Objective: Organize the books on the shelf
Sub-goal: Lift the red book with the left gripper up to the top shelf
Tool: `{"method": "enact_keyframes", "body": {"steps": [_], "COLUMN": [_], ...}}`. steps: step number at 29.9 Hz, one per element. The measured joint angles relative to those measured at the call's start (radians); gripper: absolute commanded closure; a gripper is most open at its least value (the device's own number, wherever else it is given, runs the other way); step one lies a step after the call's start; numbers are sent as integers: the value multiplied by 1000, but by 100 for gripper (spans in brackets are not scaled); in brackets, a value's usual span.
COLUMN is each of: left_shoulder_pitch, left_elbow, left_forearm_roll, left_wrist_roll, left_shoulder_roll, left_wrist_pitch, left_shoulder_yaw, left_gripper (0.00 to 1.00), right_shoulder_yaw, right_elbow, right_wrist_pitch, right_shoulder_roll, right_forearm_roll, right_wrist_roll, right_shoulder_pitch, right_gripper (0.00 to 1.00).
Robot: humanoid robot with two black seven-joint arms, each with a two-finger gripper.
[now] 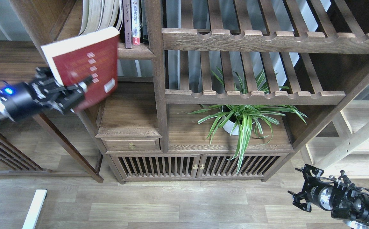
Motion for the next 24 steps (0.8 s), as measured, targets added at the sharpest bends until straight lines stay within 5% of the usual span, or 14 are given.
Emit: {"method": "enact_keyframes", "body": {"steps": [14, 24], "left_shoulder_pitch": [-11, -92], "left_elbow": [-1, 7], "left_forearm_roll": [-61, -82], "left_wrist_roll": [39, 119], "left_shoulder_roll": [144, 138], "left_wrist_pitch": [-1, -1], "left_shoulder_yaw": [-160, -181], "left_gripper": [100, 100], "right_shoulder_yaw": [-5, -6], "right_elbow": [0, 1], "right_wrist_pitch": [-15, -26], "right_shoulder_roll": [-2, -2], "right_forearm_roll": [13, 13], "right_wrist_roll": [0, 0], "right_shoulder_pitch": [-23, -26], "right_gripper": [5, 5]}}
